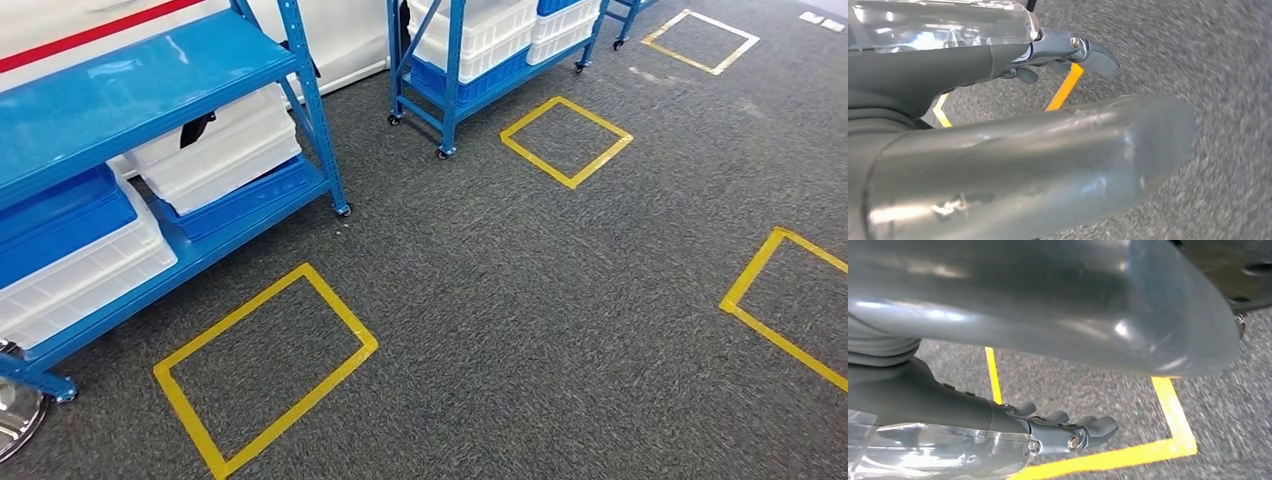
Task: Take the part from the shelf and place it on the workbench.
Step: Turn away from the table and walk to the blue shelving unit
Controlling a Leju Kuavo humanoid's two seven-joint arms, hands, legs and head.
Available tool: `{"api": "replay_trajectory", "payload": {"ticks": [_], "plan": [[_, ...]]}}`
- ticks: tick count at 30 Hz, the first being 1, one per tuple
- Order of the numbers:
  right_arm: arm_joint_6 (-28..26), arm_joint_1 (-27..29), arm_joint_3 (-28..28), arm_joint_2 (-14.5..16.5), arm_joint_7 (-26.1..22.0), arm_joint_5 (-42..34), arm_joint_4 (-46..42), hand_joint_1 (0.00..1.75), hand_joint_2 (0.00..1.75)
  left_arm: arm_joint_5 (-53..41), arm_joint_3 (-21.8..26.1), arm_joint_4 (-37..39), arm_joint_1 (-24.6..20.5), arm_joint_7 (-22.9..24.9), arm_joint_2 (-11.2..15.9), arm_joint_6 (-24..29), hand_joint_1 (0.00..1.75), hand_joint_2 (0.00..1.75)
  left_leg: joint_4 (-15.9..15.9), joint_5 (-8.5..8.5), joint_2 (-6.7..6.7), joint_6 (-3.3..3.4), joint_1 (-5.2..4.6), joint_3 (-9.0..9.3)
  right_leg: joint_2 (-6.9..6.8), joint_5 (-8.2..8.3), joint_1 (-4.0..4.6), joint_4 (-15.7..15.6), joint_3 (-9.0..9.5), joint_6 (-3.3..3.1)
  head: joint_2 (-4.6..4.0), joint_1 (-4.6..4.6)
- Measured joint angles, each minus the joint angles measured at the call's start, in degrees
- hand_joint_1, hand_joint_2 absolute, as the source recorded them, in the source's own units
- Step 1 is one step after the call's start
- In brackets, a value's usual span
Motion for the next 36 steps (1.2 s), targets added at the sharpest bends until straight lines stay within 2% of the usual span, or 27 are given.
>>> {"api": "replay_trajectory", "payload": {"ticks": [2, 3, 4, 5, 6, 7, 9, 10, 11, 12, 13, 15, 17, 18, 19, 20, 21, 23, 24, 26, 28, 30, 31, 32, 34, 35, 36], "plan": [[0.3, 0.2, -0.1, 0.2, 0.0, 0.0, -0.2, 0.00, 0.00, 0.4, 0.2, 0.0, -0.1, -0.2, 0.0, 0.3, 0.00, 0.00, 6.6, -4.00, 3.33, -0.13, -0.02, -2.91, -1.79, 0.07, 0.16, -0.2, -0.07, -0.51, -0.01, -0.29], [0.5, 0.3, -0.2, 0.2, 0.1, 0.0, -0.3, 0.00, 0.00, 0.6, 0.3, 0.0, -0.1, -0.3, 0.0, 0.4, 0.00, 0.00, 10.2, -5.64, 3.87, -0.26, 0.03, -4.41, -2.78, 0.03, 0.27, -0.1, -0.16, -0.59, -0.01, -0.35], [0.6, 0.4, -0.2, 0.2, 0.1, 0.0, -0.4, 0.00, 0.00, 0.8, 0.3, 0.0, -0.1, -0.4, 0.0, 0.4, 0.00, 0.00, 12.5, -6.39, 4.14, -0.41, 0.07, -5.24, -3.74, -0.01, 0.33, 0.0, -0.24, -0.62, -0.01, -0.34], [0.7, 0.4, -0.3, 0.3, 0.2, 0.0, -0.5, 0.00, 0.00, 0.9, 0.4, 0.0, -0.1, -0.5, 0.0, 0.4, 0.00, 0.00, 12.7, -6.05, 4.38, -0.55, 0.11, -5.01, -4.68, -0.07, 0.36, 0.1, -0.32, -0.60, -0.01, -0.34], [0.8, 0.3, -0.3, 0.3, 0.3, 0.0, -0.5, 0.00, 0.00, 1.0, 0.4, 0.0, -0.1, -0.6, 0.0, 0.4, 0.00, 0.00, 10.7, -4.79, 4.76, -0.65, 0.15, -3.66, -5.53, -0.16, 0.35, 0.3, -0.38, -0.51, -0.01, -0.35], [0.8, 0.3, -0.3, 0.4, 0.3, 0.0, -0.6, 0.00, 0.00, 1.2, 0.4, 0.0, -0.1, -0.7, 0.0, 0.4, 0.00, 0.00, 7.1, -3.08, 5.57, -0.67, 0.17, -1.41, -6.27, -0.30, 0.34, 0.5, -0.38, -0.35, -0.01, -0.36], [0.9, 0.3, -0.3, 0.6, 0.3, 0.0, -0.8, 0.00, 0.00, 1.5, 0.5, -0.1, -0.2, -1.1, 0.0, 0.4, 0.00, 0.00, 0.2, -0.96, 7.79, -0.26, -0.02, 2.52, -7.44, -0.74, 0.53, 1.1, -0.39, 0.22, -0.01, -0.28], [0.9, 0.2, -0.3, 0.7, 0.4, 0.0, -0.9, 0.00, 0.00, 1.8, 0.5, -0.1, -0.3, -1.3, 0.0, 0.4, 0.00, 0.00, -1.6, -0.65, 8.44, 0.09, -0.16, 3.41, -7.92, -0.90, 0.65, 1.4, -0.33, 0.55, -0.01, -0.14], [1.0, 0.2, -0.3, 0.8, 0.4, 0.0, -1.0, 0.00, 0.00, 1.9, 0.5, -0.1, -0.3, -1.5, 0.0, 0.3, 0.00, 0.00, -2.1, -0.71, 8.46, 0.49, -0.34, 3.53, -8.37, -0.97, 0.73, 1.5, -0.26, 0.88, -0.01, 0.01], [1.0, 0.0, -0.3, 0.8, 0.4, 0.0, -1.2, 0.00, 0.00, 2.2, 0.6, -0.1, -0.2, -1.7, 0.0, 0.4, 0.00, 0.00, -2.2, -0.51, 7.78, 0.90, -0.42, 3.40, -8.83, -0.95, 0.68, 1.5, -0.14, 1.19, -0.01, 0.13], [1.0, -0.1, -0.3, 0.9, 0.4, 0.0, -1.3, 0.00, 0.00, 2.4, 0.7, -0.1, -0.2, -1.9, 0.0, 0.4, 0.00, 0.00, -2.4, -0.28, 7.26, 1.28, -0.38, 3.43, -8.89, -1.03, 0.53, 1.5, -0.05, 1.55, -0.01, 0.18], [1.3, -0.2, -0.3, 1.0, 0.5, 0.0, -1.6, 0.00, 0.00, 2.6, 0.8, -0.1, -0.2, -2.1, -0.1, 0.5, 0.00, 0.00, -2.9, 0.34, 6.22, 2.12, -0.20, 3.43, -6.61, -2.69, 0.20, 3.4, -0.73, 2.21, -0.01, 0.31], [1.7, -0.1, -0.4, 1.0, 0.5, -0.2, -1.8, 0.00, 0.00, 3.0, 0.8, -0.1, -0.3, -2.2, -0.2, 0.5, 0.00, 0.00, -3.0, 0.76, 5.35, 2.68, -0.11, 3.13, -3.20, -6.50, 0.00, 9.6, -3.62, 2.66, -0.01, 0.54], [2.0, 0.0, -0.6, 1.0, 0.4, -0.4, -1.9, 0.00, 0.00, 3.1, 0.8, -0.1, -0.4, -2.3, -0.2, 0.5, 0.00, 0.00, -3.0, 0.79, 4.86, 2.85, -0.14, 2.94, -2.35, -8.14, -0.02, 13.4, -5.49, 2.78, -0.01, 0.57], [2.2, 0.0, -0.9, 1.0, 0.3, -0.6, -2.0, 0.00, 0.00, 3.3, 0.8, -0.1, -0.4, -2.4, -0.2, 0.5, 0.00, 0.00, -3.0, 0.68, 4.35, 2.89, -0.17, 2.84, -2.01, -8.78, -0.03, 16.2, -6.96, 2.87, -0.01, 0.58], [2.4, 0.0, -1.1, 1.0, 0.2, -0.7, -2.1, 0.00, 0.00, 3.4, 0.8, -0.1, -0.4, -2.5, -0.2, 0.5, 0.00, 0.00, -3.0, 0.53, 3.83, 2.88, -0.19, 2.86, -1.90, -8.19, -0.03, 17.0, -7.58, 2.88, -0.01, 0.58], [2.6, 0.0, -1.3, 1.1, 0.1, -0.7, -2.2, 0.00, 0.00, 3.5, 0.8, -0.1, -0.4, -2.6, -0.2, 0.5, 0.00, 0.00, -3.0, 0.31, 3.38, 2.81, -0.20, 3.02, -1.87, -6.54, -0.04, 15.7, -7.17, 2.82, -0.01, 0.59], [2.8, 0.1, -1.4, 1.1, -0.1, -0.7, -2.5, 0.00, 0.00, 3.8, 0.8, -0.1, -0.4, -2.7, -0.2, 0.5, 0.00, 0.00, -2.9, -0.15, 2.81, 2.43, -0.21, 3.57, -1.62, -2.28, -0.04, 8.6, -4.06, 2.44, -0.01, 0.60], [2.9, 0.1, -1.5, 1.1, -0.2, -0.7, -2.6, 0.00, 0.00, 3.9, 0.8, -0.1, -0.4, -2.7, -0.2, 0.5, 0.00, 0.00, -2.8, -0.48, 2.65, 2.11, -0.32, 3.77, -1.44, -1.15, 0.03, 5.1, -2.49, 2.20, -0.01, 0.60], [2.9, 0.1, -1.7, 1.2, -0.2, -0.7, -2.8, 0.00, 0.00, 3.9, 0.8, -0.1, -0.4, -2.7, -0.2, 0.5, 0.00, 0.00, -2.8, -1.07, 2.50, 1.42, -0.48, 3.99, -1.14, -1.04, 0.29, 1.8, -0.96, 1.63, -0.01, 0.54], [2.9, 0.1, -1.7, 1.4, -0.2, -0.6, -2.9, 0.00, 0.00, 4.0, 0.8, -0.1, -0.4, -2.7, -0.2, 0.4, 0.00, 0.00, -3.0, -1.53, 2.43, 0.73, -0.50, 4.40, -1.23, -1.44, 0.41, 1.4, -0.54, 0.99, 0.00, 0.47], [3.0, 0.3, -1.8, 1.7, -0.2, -0.4, -3.2, 0.00, 0.00, 4.3, 0.8, -0.1, -0.5, -2.7, -0.2, 0.4, 0.00, 0.00, -1.4, -2.34, 3.01, 0.18, -0.43, 4.31, -1.48, -1.72, 0.21, 0.7, 0.68, 0.17, 0.01, 0.19], [3.2, 0.4, -1.9, 1.9, -0.2, -0.3, -3.5, 0.00, 0.00, 4.5, 0.8, -0.1, -0.5, -2.8, -0.2, 0.4, 0.00, 0.00, 1.3, -3.34, 3.45, -0.03, -0.40, 3.12, -1.69, -1.99, 0.10, 0.3, 1.50, -0.21, 0.01, 0.02], [3.5, 0.5, -2.1, 2.0, -0.2, -0.2, -3.8, 0.00, 0.00, 4.7, 0.8, -0.1, -0.5, -2.8, -0.2, 0.4, 0.00, 0.00, 5.1, -4.53, 3.89, -0.15, -0.36, 0.96, -1.90, -2.42, 0.15, 0.1, 2.21, -0.49, 0.01, -0.18], [4.0, 0.6, -2.4, 2.2, -0.2, -0.1, -4.4, 0.00, 0.00, 5.0, 0.8, -0.1, -0.4, -2.9, -0.2, 0.4, 0.00, 0.00, 13.1, -6.24, 4.26, -0.30, -0.36, -4.68, -2.21, -3.60, 0.32, 0.0, 3.52, -0.73, 0.00, -0.32], [4.1, 0.7, -2.6, 2.3, -0.2, -0.1, -4.7, 0.00, 0.00, 5.2, 0.8, -0.1, -0.4, -2.9, -0.2, 0.5, 0.00, 0.00, 14.8, -5.56, 4.34, -0.27, -0.36, -6.69, -2.30, -4.31, 0.41, 0.0, 4.33, -0.73, 0.00, -0.37], [4.2, 0.7, -2.7, 2.4, -0.2, -0.1, -4.9, 0.00, 0.00, 5.3, 0.8, -0.1, -0.3, -3.0, -0.2, 0.5, 0.00, 0.00, 14.2, -3.46, 4.41, -0.13, -0.36, -7.64, -2.34, -5.10, 0.49, -0.1, 5.35, -0.68, -0.01, -0.38]]}}
